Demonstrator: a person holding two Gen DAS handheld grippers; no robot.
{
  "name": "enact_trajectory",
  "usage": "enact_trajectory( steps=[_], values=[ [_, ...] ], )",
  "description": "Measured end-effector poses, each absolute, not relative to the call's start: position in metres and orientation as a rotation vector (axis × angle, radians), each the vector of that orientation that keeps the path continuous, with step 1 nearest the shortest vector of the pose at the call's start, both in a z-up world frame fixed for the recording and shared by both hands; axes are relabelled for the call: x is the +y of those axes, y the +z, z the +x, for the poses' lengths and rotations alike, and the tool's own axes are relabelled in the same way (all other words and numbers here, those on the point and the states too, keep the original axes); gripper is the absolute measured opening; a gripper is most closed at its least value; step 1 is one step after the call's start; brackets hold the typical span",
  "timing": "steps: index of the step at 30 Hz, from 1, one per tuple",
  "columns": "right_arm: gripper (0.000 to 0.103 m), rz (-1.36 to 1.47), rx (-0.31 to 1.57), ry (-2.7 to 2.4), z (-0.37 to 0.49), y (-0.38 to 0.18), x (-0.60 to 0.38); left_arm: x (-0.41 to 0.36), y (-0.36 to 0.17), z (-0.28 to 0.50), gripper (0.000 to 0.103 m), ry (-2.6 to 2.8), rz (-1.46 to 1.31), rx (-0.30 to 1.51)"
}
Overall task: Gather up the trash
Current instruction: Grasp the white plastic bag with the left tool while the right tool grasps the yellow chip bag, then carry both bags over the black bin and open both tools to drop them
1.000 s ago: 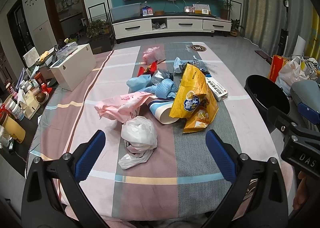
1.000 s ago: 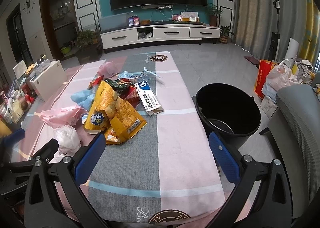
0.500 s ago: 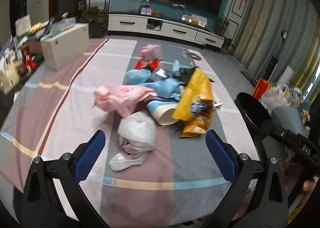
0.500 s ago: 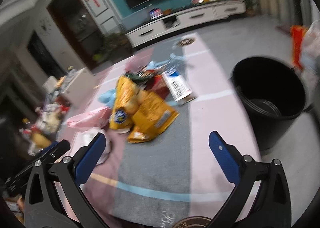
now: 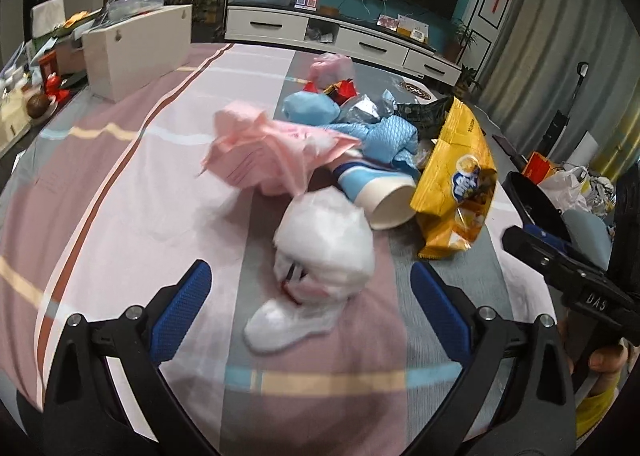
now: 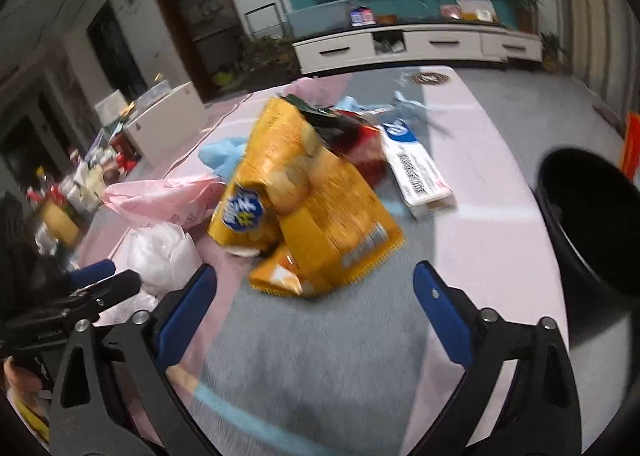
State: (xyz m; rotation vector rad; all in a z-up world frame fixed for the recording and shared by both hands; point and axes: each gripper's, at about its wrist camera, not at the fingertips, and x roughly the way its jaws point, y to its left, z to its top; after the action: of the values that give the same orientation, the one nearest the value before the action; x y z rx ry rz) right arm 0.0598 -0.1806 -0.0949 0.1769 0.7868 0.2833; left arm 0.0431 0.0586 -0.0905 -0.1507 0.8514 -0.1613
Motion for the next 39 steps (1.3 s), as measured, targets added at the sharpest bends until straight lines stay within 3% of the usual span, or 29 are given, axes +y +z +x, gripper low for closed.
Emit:
enact_trajectory(
  steps=[5, 9, 12, 13, 18, 28, 39],
  values=[
    [0.076, 0.110, 0.790, 0.291, 0.090, -0.105, -0.168, 0.050, -0.102, 0.062, 0.072, -0.181, -0.155, 0.888],
    [0.049, 0.067, 0.799, 0.272, 0.095, -0.110, -0.166, 0.049, -0.107, 0.062, 0.049, -0.192, -0.159, 0.899],
    [0.024, 0.065, 0.801, 0.263, 0.092, -0.112, -0.170, 0.050, -0.106, 0.060, 0.035, -0.205, -0.163, 0.901],
    [0.020, 0.080, 0.800, 0.265, 0.090, -0.111, -0.173, 0.050, -0.105, 0.059, 0.032, -0.210, -0.164, 0.901],
    [0.012, 0.118, 0.768, 0.270, 0.069, -0.098, -0.186, 0.041, -0.091, 0.037, 0.023, -0.270, -0.160, 0.888],
    [0.011, 0.376, 0.615, 0.287, 0.016, -0.063, -0.271, 0.005, -0.044, 0.026, 0.023, -0.444, -0.190, 0.801],
    [0.011, 0.469, 0.507, -0.137, 0.001, -0.069, -0.398, -0.158, -0.019, 0.091, 0.024, -0.703, -0.099, 0.759]
  ],
)
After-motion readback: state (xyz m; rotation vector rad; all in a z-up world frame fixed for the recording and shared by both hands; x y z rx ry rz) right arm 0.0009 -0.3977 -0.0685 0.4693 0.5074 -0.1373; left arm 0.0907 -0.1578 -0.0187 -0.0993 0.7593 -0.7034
